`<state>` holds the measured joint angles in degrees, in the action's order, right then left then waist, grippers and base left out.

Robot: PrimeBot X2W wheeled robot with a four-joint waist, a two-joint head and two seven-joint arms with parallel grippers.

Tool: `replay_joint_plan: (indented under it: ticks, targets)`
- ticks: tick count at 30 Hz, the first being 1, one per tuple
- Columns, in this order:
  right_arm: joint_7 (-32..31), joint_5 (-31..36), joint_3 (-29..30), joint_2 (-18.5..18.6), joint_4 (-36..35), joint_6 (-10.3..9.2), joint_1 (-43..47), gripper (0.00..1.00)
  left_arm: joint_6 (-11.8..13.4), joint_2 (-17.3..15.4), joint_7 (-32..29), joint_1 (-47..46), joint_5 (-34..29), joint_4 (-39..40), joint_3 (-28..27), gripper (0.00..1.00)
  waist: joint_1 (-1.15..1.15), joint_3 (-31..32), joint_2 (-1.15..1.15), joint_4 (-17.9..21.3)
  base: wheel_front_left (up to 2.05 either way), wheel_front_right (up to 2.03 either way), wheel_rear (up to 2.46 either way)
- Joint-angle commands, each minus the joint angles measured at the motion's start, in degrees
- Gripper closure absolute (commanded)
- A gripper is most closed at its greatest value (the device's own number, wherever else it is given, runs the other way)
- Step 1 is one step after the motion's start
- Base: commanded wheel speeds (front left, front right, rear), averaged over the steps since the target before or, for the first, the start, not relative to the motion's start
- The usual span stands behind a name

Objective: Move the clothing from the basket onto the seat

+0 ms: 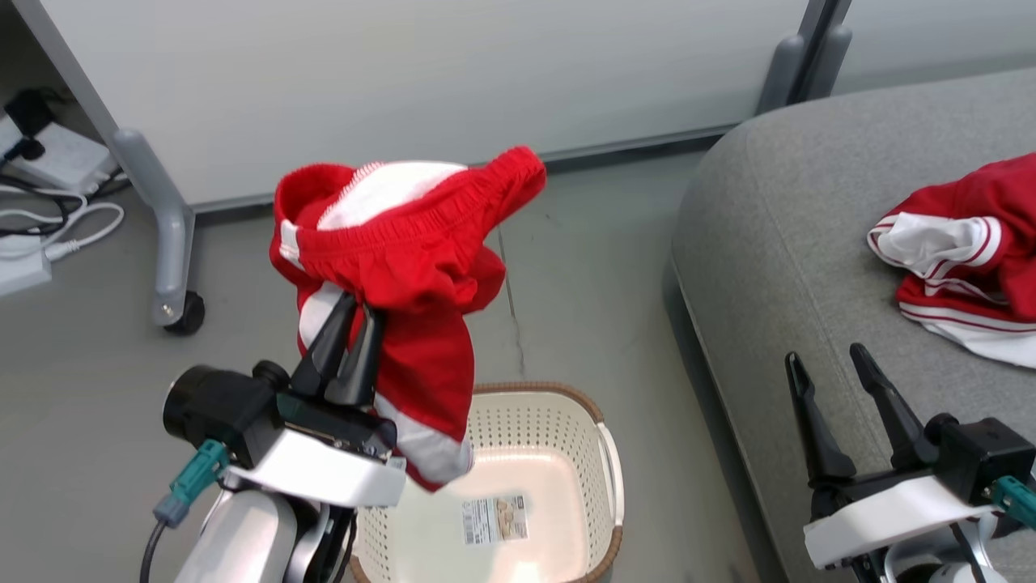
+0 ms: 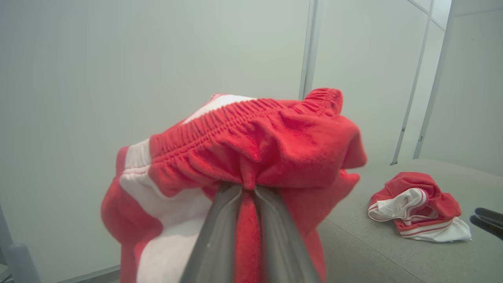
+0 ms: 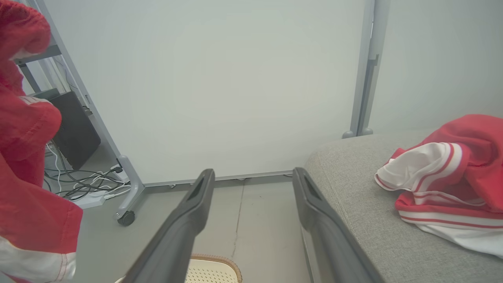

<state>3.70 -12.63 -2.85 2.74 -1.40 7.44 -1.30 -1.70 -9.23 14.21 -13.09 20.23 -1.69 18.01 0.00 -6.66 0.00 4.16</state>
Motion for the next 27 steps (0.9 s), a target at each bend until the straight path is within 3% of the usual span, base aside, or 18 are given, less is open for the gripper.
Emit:
replay_joint_plan:
  ticks: [1,11,27]
  targets:
    - [-0.13,0.05,-0.04,0.30,-0.27,0.10,0.77,0.00,0.29,-0.30,-0.10,0.89,0.22,0.43,0.06,1.00,0.00,1.51,0.00,-0.05,0.00,0.00,0.00]
    - [-1.00,-1.01,-0.40,0.30,-0.12,0.10,4.84,0.00,1.48,-0.42,-1.01,6.98,1.36,3.53,0.91,1.00,0.00,6.64,0.00,-0.52,0.00,0.00,0.00]
    - [-1.11,-1.47,-0.40,0.30,-0.71,0.10,6.21,0.00,2.29,-1.84,-1.50,9.43,2.06,6.09,1.09,1.00,0.00,7.65,0.00,-0.39,0.00,0.00,0.00]
